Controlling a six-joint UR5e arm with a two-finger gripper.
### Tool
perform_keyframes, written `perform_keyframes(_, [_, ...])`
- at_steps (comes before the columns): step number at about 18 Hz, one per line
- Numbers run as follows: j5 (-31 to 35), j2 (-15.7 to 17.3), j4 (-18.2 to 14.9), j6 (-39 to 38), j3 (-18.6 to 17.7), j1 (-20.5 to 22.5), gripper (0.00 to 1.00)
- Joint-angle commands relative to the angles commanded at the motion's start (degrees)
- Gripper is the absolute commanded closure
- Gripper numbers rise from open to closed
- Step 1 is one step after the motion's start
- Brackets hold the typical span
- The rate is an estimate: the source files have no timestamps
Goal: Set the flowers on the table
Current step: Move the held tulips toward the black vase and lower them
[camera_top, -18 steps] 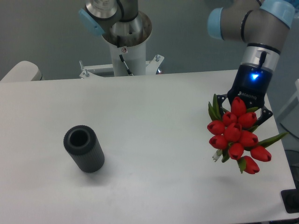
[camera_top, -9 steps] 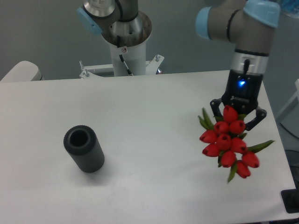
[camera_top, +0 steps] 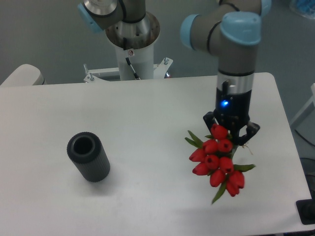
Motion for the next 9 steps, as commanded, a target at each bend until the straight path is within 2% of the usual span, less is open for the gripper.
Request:
perform_keyframes(3, [4.8, -0.3, -1.6, -0.1, -1.1, -1.5, 0.74])
perform_keyframes(9, [16.4, -0.4, -0.7, -0.9, -8.0, -4.0, 0.75])
